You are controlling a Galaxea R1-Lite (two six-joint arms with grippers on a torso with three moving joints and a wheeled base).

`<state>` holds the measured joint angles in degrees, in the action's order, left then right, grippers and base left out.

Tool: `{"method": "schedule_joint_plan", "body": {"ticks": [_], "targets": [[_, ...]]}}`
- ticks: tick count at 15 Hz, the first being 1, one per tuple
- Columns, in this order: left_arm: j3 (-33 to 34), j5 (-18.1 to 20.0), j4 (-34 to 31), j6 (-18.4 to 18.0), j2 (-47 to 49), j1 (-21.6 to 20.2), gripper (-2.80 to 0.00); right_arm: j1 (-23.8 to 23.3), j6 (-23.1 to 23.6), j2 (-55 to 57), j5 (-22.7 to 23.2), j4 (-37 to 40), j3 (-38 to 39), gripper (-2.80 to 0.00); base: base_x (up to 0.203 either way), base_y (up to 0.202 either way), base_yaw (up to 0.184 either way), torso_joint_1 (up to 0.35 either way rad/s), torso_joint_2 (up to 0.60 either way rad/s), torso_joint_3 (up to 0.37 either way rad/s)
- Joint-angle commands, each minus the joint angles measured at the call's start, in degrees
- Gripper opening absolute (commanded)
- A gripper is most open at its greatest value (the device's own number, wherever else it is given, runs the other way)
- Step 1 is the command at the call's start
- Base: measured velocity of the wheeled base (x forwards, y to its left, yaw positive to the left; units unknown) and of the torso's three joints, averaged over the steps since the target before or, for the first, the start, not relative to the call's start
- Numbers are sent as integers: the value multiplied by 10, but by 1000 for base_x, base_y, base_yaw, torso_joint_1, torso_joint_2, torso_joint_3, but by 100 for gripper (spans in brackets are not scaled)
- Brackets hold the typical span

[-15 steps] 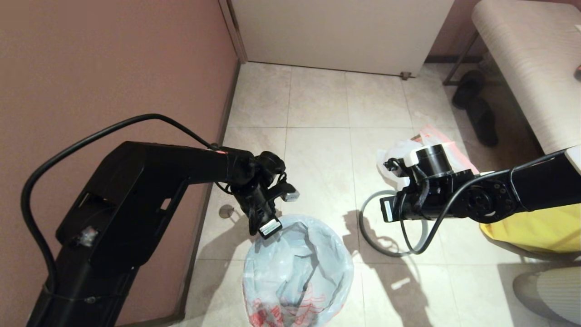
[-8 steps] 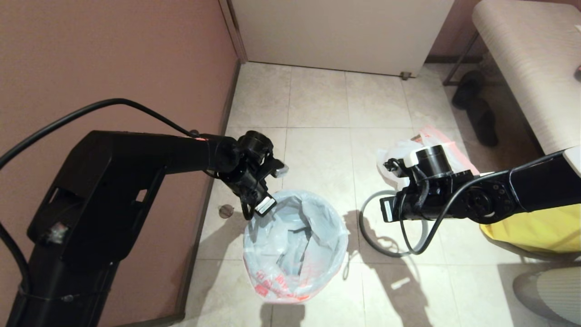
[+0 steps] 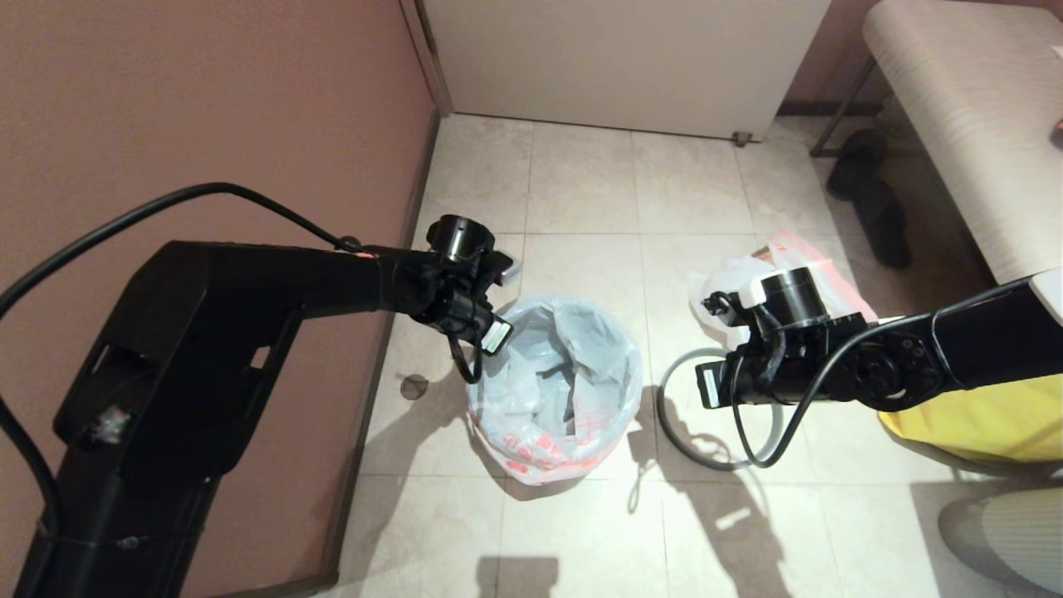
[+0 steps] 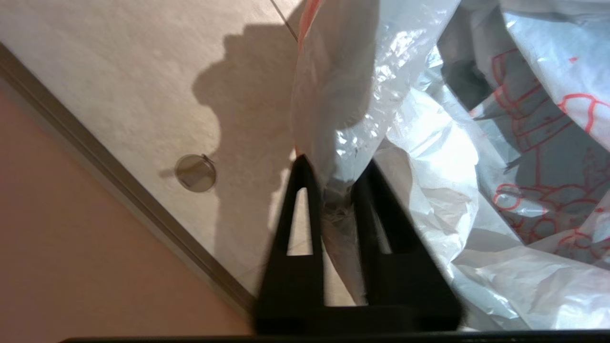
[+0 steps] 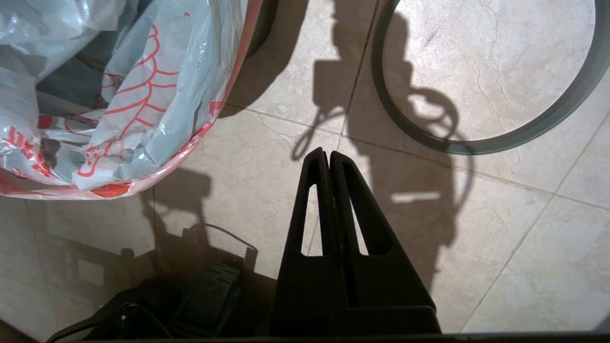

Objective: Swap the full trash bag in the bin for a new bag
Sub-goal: Put the new garbage bag on the trash can, then place the trash can ring on the trash can

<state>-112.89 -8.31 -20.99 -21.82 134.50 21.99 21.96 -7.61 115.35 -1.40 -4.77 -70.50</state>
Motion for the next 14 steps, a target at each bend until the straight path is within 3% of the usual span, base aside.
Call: {"method": "schedule_joint_plan", "body": {"ticks": [1,7,10,12,13,14], "targets": [[0,-1,0,-1,8,0,0,0,0,0,0,0,0,-280,0,0,0,0,0,0],[1,0,0,2,-14,0,0,0,12,-3,-2,0,8,-280,0,0,0,0,0,0],[5,2,-34,50,-80,18,0,1,22,3,-4,-6,12,-280,0,0,0,0,0,0],[9,3,-55,63,-99,25,0,-3,24,10,-4,-7,11,-280,0,0,0,0,0,0],[9,3,-50,62,-94,25,-280,-8,32,19,-6,-7,10,-280,0,0,0,0,0,0],[9,3,-41,63,-89,26,-280,-14,40,31,-17,-13,10,-280,0,0,0,0,0,0]]}}
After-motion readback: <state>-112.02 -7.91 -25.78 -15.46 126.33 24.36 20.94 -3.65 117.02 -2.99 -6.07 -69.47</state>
